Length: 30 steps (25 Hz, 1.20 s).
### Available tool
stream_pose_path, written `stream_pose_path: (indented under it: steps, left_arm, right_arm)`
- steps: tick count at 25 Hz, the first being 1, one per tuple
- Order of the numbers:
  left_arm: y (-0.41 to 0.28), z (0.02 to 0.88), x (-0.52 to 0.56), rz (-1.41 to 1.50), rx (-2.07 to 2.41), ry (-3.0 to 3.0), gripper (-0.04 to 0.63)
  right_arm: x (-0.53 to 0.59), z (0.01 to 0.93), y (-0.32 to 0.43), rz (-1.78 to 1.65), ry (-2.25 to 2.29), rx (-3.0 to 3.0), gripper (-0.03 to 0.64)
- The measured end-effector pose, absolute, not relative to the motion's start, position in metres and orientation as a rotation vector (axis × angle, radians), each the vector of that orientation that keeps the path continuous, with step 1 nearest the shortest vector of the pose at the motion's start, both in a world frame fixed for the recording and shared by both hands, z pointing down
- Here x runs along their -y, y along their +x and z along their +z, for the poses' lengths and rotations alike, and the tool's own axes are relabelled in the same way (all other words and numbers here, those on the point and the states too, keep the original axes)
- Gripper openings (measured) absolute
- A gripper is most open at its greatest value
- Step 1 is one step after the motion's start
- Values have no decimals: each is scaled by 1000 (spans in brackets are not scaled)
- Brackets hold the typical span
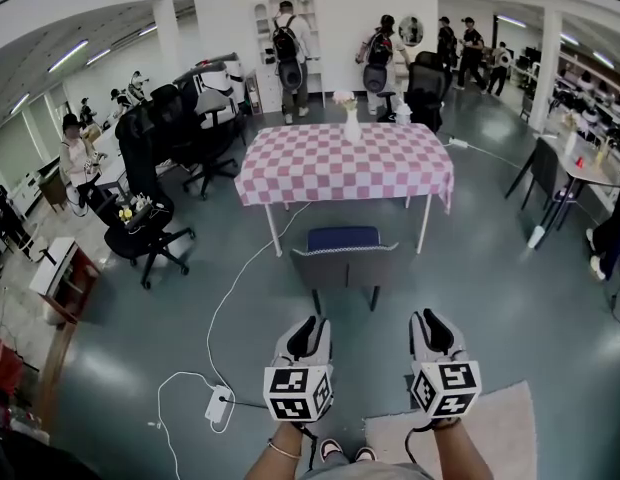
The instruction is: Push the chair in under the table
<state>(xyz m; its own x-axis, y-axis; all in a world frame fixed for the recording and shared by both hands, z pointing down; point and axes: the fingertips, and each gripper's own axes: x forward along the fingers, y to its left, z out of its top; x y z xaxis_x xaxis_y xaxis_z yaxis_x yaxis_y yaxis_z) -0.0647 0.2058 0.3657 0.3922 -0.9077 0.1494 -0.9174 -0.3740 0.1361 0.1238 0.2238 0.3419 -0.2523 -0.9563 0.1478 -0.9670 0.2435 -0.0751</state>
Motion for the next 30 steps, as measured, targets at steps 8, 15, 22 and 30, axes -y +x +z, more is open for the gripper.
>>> stream_pose_path:
  steps: [8, 15, 22, 30]
  left_arm:
    - [-68, 375, -192, 406, 1547, 2636, 198]
    - [-81, 382, -176, 598, 1531, 2709, 232]
    - [-95, 398, -154, 571, 1508, 2683, 232]
    - [-99, 398, -116, 517, 1462, 2673, 229]
  right_arm:
    - [-211, 355, 127, 111, 1718, 2327, 149]
    - [-197, 368, 125, -40, 1591, 2200, 152]
    - [-176, 375, 124, -6, 1635, 2188, 152]
    - [-142, 384, 109, 45, 1645, 2183, 152]
